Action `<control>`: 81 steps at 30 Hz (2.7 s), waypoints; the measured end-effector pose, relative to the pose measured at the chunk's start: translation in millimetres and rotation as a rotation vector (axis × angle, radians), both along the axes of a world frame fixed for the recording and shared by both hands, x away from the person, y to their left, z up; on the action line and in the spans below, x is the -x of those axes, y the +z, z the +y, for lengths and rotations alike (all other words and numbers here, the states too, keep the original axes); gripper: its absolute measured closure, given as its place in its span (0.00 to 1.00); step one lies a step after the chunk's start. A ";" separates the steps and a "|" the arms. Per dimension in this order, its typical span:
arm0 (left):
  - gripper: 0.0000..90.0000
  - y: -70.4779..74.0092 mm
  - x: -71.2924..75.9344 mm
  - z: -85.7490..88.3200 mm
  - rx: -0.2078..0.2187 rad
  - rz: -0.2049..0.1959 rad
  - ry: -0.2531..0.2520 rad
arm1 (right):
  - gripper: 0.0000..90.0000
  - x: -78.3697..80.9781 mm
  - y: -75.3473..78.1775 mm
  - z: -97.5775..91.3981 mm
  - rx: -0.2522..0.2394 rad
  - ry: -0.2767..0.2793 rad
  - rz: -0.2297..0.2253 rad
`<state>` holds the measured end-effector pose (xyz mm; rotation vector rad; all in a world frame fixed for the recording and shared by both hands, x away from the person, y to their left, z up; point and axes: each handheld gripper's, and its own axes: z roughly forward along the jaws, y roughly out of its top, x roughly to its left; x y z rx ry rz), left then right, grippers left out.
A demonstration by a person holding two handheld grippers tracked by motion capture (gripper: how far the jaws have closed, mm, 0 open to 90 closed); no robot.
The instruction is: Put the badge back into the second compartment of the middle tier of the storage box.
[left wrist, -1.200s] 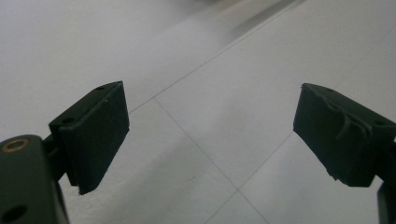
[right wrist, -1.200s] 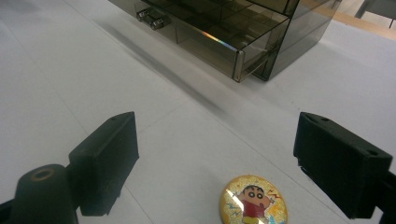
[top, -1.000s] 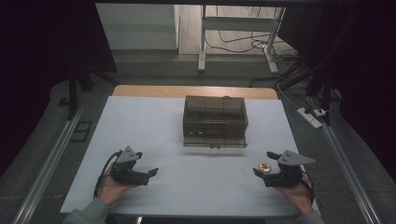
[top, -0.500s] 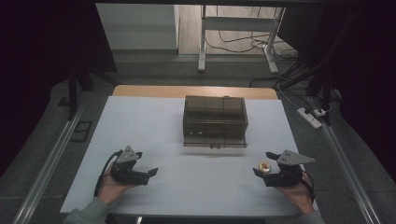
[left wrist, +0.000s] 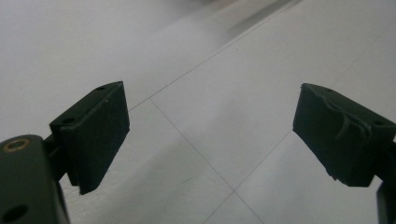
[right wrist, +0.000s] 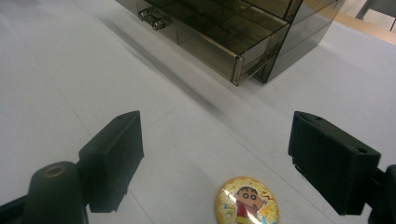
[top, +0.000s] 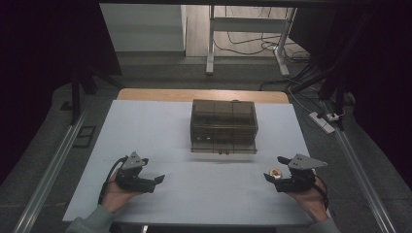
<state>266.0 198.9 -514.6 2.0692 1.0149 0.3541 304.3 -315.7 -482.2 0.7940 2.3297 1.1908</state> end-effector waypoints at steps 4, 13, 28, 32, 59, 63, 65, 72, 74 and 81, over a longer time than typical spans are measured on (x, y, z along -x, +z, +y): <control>0.12 -0.5 -0.5 -0.6 -0.006 0.004 -0.001 | 0.20 -1.6 5.2 -1.6 0.017 -0.003 0.005; 0.12 -0.4 -0.4 -0.9 -0.007 0.007 -0.002 | 0.20 -6.7 13.6 -6.7 0.035 -0.035 0.015; 0.12 -1.1 -0.8 -1.2 -0.018 0.014 -0.006 | 0.20 -21.8 18.5 -12.7 0.099 -0.081 0.074; 0.12 -1.2 -0.7 -1.1 -0.021 0.014 -0.006 | 0.20 -26.6 18.5 -13.6 0.118 -0.094 0.092; 0.12 -2.0 -0.2 -0.6 -0.039 0.020 -0.009 | 0.20 -48.4 -3.1 -4.0 0.298 -0.069 0.301; 0.12 -2.2 -0.2 -0.5 -0.040 0.021 -0.009 | 0.21 -49.1 -7.3 -0.5 0.315 -0.058 0.313; 0.12 -2.2 -0.1 -0.4 -0.041 0.021 -0.009 | 0.21 -49.6 -9.3 1.0 0.324 -0.053 0.323; 0.12 -2.4 0.1 -0.2 -0.042 0.021 -0.010 | 0.23 -51.1 -14.7 4.3 0.348 -0.042 0.345; 0.12 -2.3 0.3 -0.1 -0.042 0.020 -0.009 | 0.24 -51.4 -15.2 4.2 0.350 -0.043 0.350; 0.12 -2.6 0.2 0.2 -0.045 0.020 -0.010 | 0.28 -52.7 -18.6 3.0 0.354 -0.058 0.371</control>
